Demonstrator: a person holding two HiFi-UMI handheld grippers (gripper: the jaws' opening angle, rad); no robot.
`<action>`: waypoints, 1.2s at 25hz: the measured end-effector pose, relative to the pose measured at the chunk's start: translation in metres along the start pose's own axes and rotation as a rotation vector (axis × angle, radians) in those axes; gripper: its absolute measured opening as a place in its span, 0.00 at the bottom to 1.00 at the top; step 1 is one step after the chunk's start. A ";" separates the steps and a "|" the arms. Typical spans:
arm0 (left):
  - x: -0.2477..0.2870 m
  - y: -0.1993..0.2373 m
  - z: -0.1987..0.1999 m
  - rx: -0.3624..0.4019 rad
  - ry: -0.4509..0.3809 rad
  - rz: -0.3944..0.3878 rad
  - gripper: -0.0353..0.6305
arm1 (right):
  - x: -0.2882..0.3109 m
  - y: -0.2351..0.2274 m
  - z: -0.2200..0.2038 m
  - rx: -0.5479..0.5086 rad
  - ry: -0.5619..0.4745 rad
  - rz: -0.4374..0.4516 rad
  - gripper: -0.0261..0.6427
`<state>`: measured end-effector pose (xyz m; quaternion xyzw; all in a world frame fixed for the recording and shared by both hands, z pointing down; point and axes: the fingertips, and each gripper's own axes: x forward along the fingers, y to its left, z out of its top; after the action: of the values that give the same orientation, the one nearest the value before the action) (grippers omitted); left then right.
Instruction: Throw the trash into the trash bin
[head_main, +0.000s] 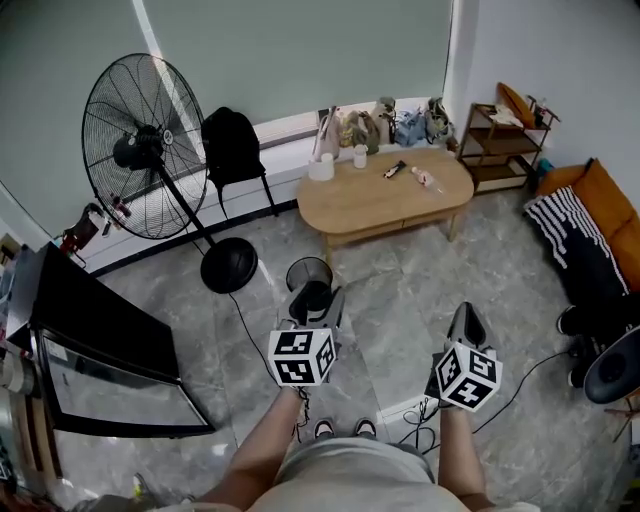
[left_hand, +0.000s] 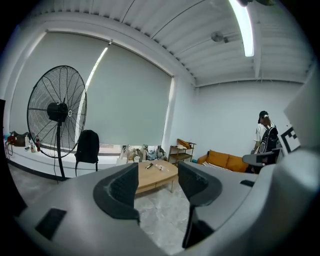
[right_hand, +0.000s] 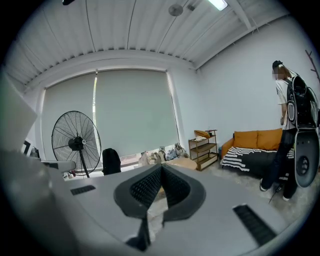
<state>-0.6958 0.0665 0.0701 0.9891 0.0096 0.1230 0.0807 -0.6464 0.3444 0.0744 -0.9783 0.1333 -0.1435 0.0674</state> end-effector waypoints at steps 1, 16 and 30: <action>0.005 -0.004 0.000 0.003 0.003 -0.001 0.41 | 0.003 -0.005 0.001 0.002 0.000 0.002 0.05; 0.127 -0.027 0.004 0.030 0.047 -0.039 0.41 | 0.113 -0.060 0.010 0.034 0.029 -0.011 0.05; 0.376 0.057 0.083 -0.011 0.010 -0.106 0.41 | 0.326 -0.059 0.075 -0.033 0.059 -0.102 0.05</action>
<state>-0.3108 0.0123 0.0906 0.9861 0.0618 0.1235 0.0926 -0.3085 0.3165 0.0990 -0.9802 0.0874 -0.1733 0.0401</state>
